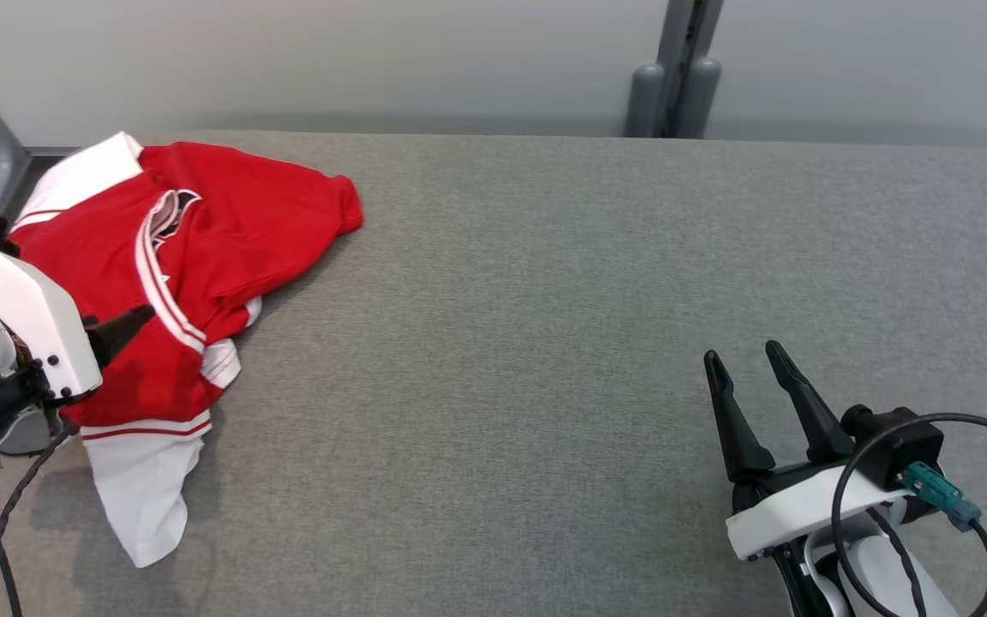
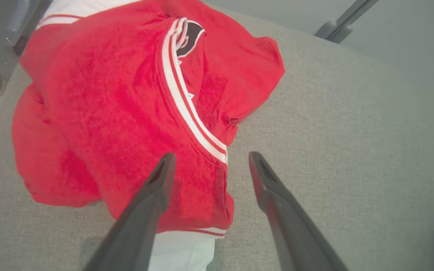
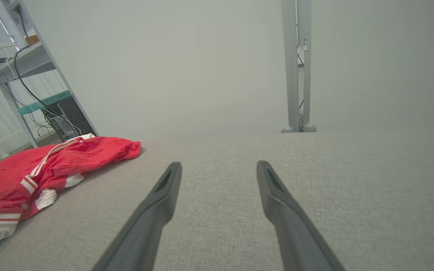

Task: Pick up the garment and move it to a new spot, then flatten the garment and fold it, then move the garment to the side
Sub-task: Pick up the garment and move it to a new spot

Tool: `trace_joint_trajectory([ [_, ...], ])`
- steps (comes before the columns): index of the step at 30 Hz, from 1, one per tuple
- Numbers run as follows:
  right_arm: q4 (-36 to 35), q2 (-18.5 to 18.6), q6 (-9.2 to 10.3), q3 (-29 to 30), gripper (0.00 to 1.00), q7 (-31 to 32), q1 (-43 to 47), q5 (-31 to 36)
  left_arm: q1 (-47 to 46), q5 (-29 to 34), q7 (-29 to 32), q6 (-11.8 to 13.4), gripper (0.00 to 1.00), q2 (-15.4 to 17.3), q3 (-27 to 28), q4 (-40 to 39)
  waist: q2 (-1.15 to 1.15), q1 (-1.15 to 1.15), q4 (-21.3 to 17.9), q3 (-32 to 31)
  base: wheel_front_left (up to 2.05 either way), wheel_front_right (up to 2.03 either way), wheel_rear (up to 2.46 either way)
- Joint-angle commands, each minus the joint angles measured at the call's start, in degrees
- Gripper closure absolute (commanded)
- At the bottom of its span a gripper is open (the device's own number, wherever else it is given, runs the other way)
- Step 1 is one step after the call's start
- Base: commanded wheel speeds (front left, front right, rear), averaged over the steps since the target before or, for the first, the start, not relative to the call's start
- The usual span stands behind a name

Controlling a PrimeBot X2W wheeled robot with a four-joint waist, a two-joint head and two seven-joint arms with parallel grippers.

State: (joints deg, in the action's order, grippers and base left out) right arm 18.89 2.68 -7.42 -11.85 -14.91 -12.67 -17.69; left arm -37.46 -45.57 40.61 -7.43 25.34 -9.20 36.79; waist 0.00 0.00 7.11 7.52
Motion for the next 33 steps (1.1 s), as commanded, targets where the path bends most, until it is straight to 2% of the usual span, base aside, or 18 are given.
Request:
trace_joint_trajectory([
  [1, -0.2, 0.39, -0.13, -0.03, 0.0, -0.35, -0.89, -0.29, -1.45, -0.72, 2.23, -0.07, 0.0, 1.14, -1.02, 1.92, 0.0, 0.0, -2.98, 1.68, 0.0, 0.0, 0.0],
  [11, -0.58, 0.41, -0.13, -0.44, 0.0, -0.35, -2.04, -0.39, -2.57, -1.92, 7.63, -0.08, 0.0, 2.43, -4.23, 7.68, 0.0, 0.0, -7.12, 3.1, 0.0, 0.0, 0.0],
  [19, -0.65, 0.38, -0.13, -0.8, 0.0, -0.35, -2.93, -0.37, -4.15, 0.24, 8.65, 1.07, 0.0, 4.02, -6.05, 13.04, 0.0, 0.0, -9.42, 4.62, 0.0, 0.0, 0.0],
  [20, -0.66, 0.39, -0.13, -0.74, 0.0, -0.36, -2.96, -0.45, -4.41, 0.2, 8.62, 1.14, 0.07, 4.06, -6.05, 13.51, 0.0, 0.0, -9.62, 4.68, 0.0, 0.0, 0.0],
  [21, -0.78, 0.4, -0.13, -0.66, 0.0, -0.35, -2.89, -0.52, -4.68, 0.12, 8.6, 1.14, 0.55, 4.06, -6.01, 14.04, 0.0, 0.0, -9.79, 4.74, 0.0, 0.0, 0.0],
  [23, -0.84, 0.39, -0.13, -0.64, 0.0, -0.35, -2.81, -0.5, -4.89, 0.12, 8.32, 1.39, 1.0, 4.23, -5.9, 15.02, 0.0, 0.0, -10.07, 4.83, 0.0, 0.0, 0.0],
  [33, -0.39, 0.39, -0.13, -0.56, 0.0, -0.35, -1.94, -0.53, -5.33, -0.75, 7.63, 0.53, 1.0, 3.58, -6.79, 17.32, 0.0, 0.0, -9.95, 3.4, 0.0, 0.0, 0.0],
])
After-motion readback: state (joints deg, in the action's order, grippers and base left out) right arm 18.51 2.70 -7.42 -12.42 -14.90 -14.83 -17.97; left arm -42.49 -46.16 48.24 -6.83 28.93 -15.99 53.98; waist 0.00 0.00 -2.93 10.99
